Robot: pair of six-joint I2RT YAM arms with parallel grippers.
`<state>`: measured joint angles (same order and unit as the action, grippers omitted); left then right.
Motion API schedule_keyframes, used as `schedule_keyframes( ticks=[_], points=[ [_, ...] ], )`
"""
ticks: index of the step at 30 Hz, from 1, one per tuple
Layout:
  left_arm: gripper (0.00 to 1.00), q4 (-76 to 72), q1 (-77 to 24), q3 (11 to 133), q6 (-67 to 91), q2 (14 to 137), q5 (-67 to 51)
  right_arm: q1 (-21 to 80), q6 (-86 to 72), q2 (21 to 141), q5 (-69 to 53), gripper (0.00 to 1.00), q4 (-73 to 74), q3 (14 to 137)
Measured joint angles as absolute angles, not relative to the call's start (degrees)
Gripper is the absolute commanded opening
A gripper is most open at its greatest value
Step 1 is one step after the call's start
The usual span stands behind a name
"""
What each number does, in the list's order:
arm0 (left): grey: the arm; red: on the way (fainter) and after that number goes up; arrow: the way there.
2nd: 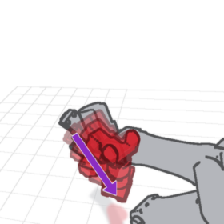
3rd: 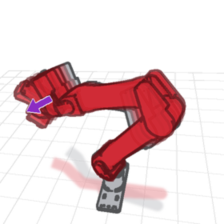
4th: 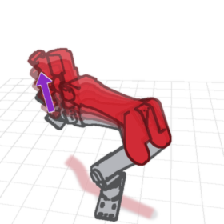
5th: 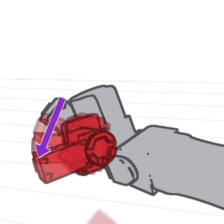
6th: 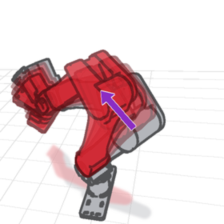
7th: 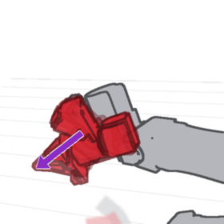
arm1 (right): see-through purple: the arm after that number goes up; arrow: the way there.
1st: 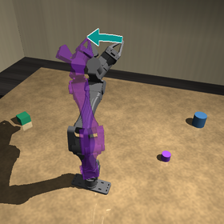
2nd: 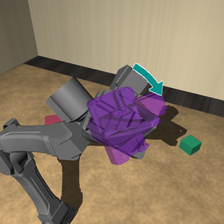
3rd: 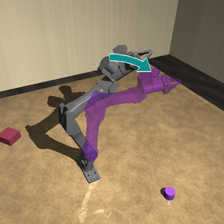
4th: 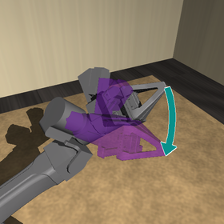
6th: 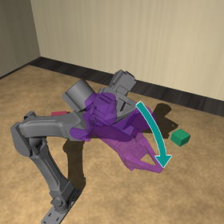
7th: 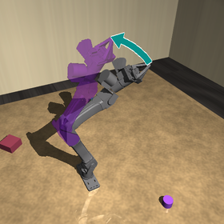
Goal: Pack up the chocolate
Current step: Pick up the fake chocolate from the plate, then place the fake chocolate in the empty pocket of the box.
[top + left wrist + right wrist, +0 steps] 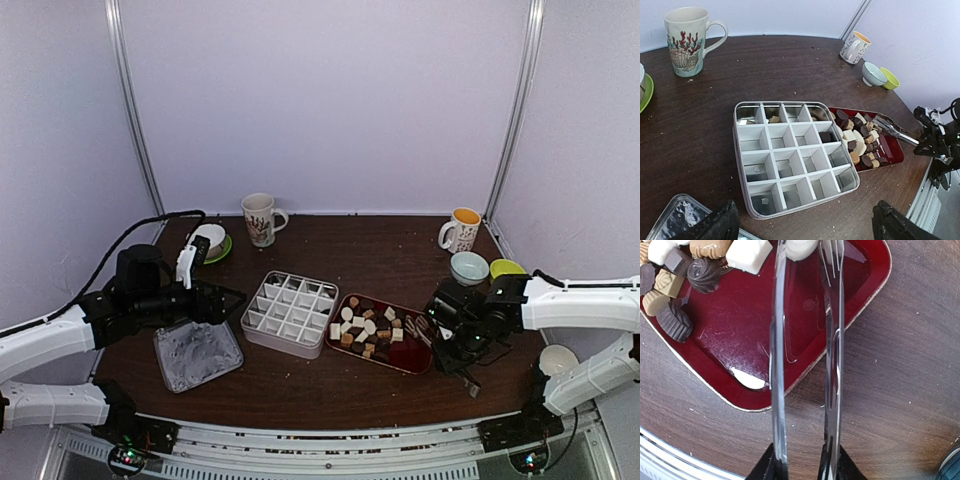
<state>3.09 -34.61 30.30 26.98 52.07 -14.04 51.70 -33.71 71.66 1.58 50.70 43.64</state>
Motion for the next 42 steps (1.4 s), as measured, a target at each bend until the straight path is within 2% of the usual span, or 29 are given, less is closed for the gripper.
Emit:
schedule_keyframes(
  ticks=[13,23,42],
  points=[
    [0.95,3.07,-34.61,30.3,26.89,53.15,-14.09,51.66,-33.93,66.98,3.27,0.24,53.71,45.23],
    [0.95,3.09,-34.61,30.33,26.89,53.39,-14.09,53.56,-30.48,66.94,2.07,0.24,53.78,52.49],
    [0.95,4.54,-34.61,32.95,26.65,56.01,-14.09,61.32,-23.07,95.57,-1.72,0.26,41.21,74.39]
  ],
)
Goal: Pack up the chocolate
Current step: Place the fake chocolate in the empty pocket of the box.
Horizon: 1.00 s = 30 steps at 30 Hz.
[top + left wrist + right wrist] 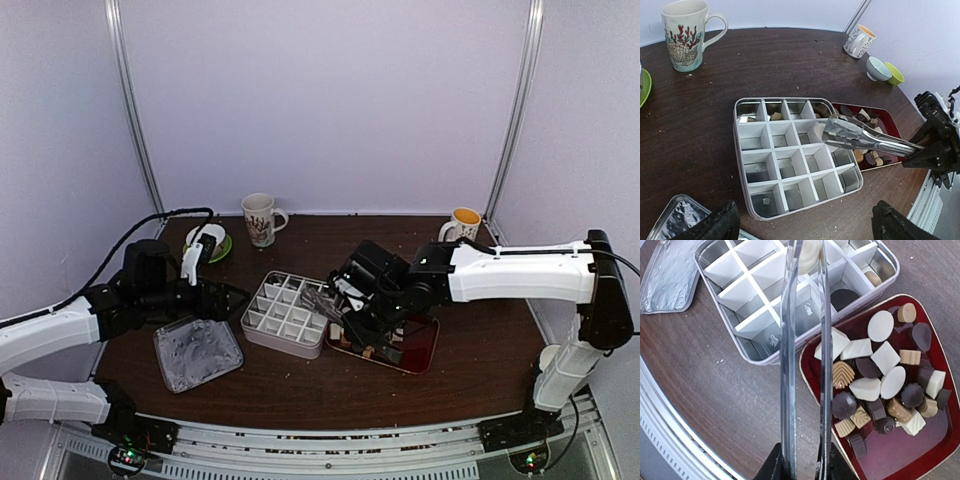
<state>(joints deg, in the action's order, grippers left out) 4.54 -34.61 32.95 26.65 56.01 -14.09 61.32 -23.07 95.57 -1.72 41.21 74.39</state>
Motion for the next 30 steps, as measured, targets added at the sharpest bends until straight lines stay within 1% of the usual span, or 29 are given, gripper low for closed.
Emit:
schedule_keyframes(
  ticks=[5,12,16,18,23,30],
  points=[
    [0.95,4.62,-34.61,33.39,26.63,56.9,-14.09,61.32,-22.33,99.13,-1.41,0.28,39.99,75.94],
    [0.95,4.8,-34.61,33.43,26.59,57.19,-14.09,61.32,-22.22,100.31,-1.04,0.33,39.13,75.94],
    [0.95,4.82,-34.61,33.45,26.57,57.23,-14.09,61.32,-22.2,100.51,-0.95,0.42,39.0,76.53],
    [0.94,4.82,-34.61,33.45,26.55,57.23,-14.09,61.32,-22.17,100.51,-0.6,0.45,38.65,76.69],
    [0.95,4.89,-34.61,33.54,26.5,57.23,-14.09,61.32,-22.17,100.51,0.36,0.46,38.61,76.77],
    [0.95,5.17,-34.61,34.11,26.5,57.23,-14.09,61.32,-22.0,100.51,1.34,0.43,38.72,76.77]
  ],
)
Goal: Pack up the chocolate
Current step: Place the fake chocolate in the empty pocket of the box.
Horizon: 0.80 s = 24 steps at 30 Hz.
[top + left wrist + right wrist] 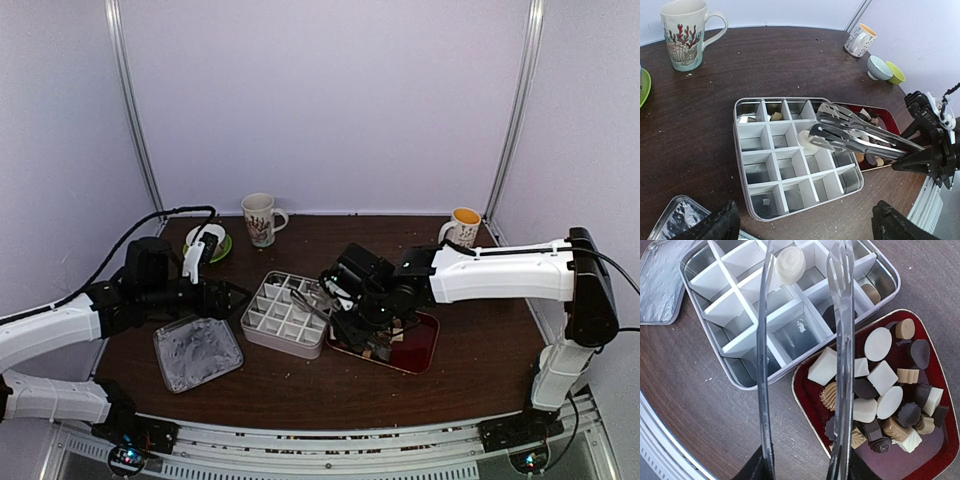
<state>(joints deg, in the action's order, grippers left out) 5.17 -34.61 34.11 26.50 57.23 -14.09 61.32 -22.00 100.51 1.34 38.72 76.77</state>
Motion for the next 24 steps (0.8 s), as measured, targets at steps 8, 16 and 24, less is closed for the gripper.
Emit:
schedule_keyframes(
  ticks=[8,16,24],
  points=[
    [0.95,5.87,-34.61,34.11,26.52,57.23,-14.09,61.41,-19.86,100.51,1.28,0.46,39.86,76.82],
    [0.95,6.09,-34.61,34.11,26.52,57.23,-14.09,61.71,-19.68,100.79,3.27,0.44,42.04,79.29],
    [0.95,6.11,-34.61,34.11,26.5,57.23,-14.06,61.71,-19.7,102.56,7.64,0.44,44.47,81.21]
  ],
)
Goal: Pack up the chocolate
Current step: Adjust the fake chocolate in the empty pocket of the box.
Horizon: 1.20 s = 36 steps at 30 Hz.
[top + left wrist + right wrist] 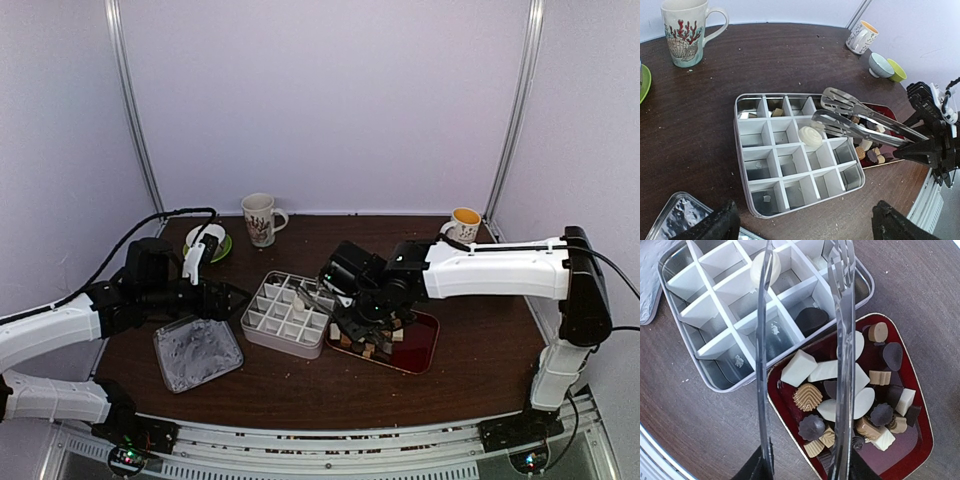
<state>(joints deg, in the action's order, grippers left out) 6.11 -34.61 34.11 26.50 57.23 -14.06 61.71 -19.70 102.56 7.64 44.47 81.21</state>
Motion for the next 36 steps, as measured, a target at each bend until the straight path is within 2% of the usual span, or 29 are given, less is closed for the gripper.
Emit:
schedule_keyframes(
  ticks=[7,16,29,36],
  points=[
    [0.95,6.11,-34.61,34.11,26.5,57.23,-14.06,61.84,-19.03,102.52,7.55,0.42,44.16,81.21],
    [0.95,6.11,-34.61,34.11,26.5,57.23,-14.06,63.46,-15.79,101.25,4.99,0.25,41.93,80.95],
    [0.95,6.11,-34.61,34.11,26.52,57.21,-14.06,65.32,-13.89,101.62,1.34,0.22,40.93,80.95],
    [0.95,6.11,-34.61,34.11,26.52,57.23,-14.06,65.25,-13.89,104.2,1.54,0.23,42.09,80.97]
  ],
)
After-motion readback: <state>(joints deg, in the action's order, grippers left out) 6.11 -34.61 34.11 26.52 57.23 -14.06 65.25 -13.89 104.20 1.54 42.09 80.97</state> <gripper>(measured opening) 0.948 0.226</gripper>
